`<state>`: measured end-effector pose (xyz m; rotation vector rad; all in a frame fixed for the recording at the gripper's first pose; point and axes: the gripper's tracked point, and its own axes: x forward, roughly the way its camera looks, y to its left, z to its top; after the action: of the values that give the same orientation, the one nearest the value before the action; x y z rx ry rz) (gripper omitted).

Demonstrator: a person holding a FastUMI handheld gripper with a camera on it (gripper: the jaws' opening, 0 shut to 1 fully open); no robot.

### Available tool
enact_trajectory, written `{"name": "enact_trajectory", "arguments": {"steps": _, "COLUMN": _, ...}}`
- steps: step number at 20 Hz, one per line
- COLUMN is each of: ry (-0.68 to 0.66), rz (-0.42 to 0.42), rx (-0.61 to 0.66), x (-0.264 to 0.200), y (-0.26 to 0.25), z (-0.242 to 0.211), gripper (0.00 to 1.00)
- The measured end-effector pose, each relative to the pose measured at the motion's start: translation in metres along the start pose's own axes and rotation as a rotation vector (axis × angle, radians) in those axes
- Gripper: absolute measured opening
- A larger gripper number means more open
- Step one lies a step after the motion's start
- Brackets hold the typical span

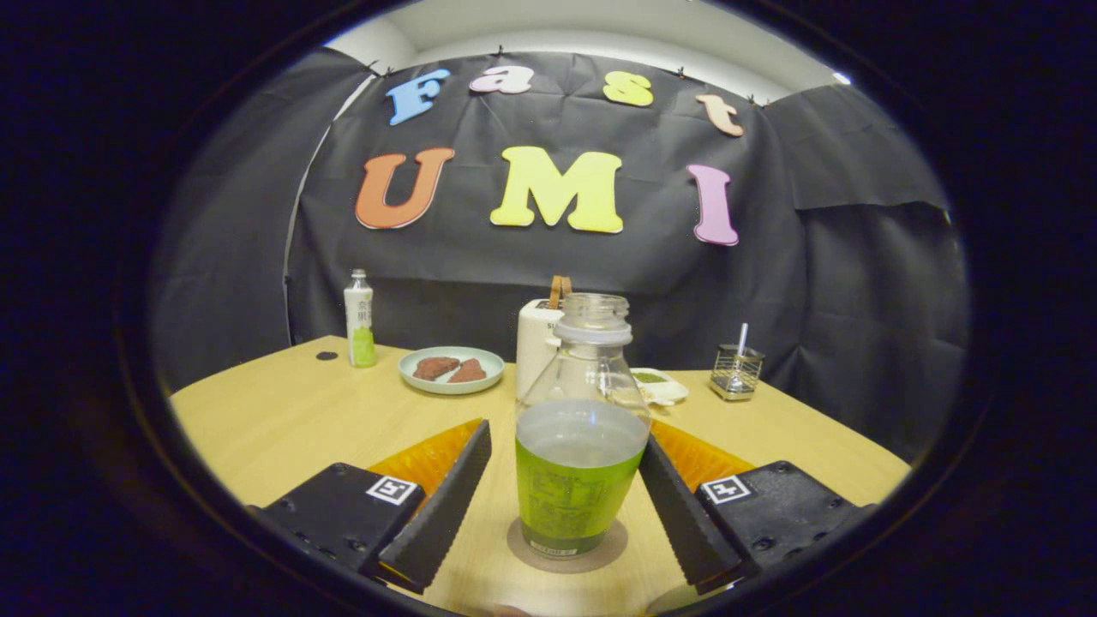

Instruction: Take the bottle from table, then pour the juice into the cup, finally place the bottle on the coaster

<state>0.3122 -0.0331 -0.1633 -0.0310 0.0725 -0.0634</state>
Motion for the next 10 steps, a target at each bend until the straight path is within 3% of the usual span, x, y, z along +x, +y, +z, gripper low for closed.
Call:
{"name": "enact_trajectory", "arguments": {"steps": 3, "ry": -0.006, "rz": 0.017, "rx": -0.012, "x": -0.008, "y": 0.003, "z": 0.012, "gripper": 1.0}}
{"name": "enact_trajectory", "arguments": {"steps": 10, "ry": -0.015, "rz": -0.013, "rx": -0.042, "x": -0.043, "y": -0.006, "z": 0.052, "gripper": 1.0}}
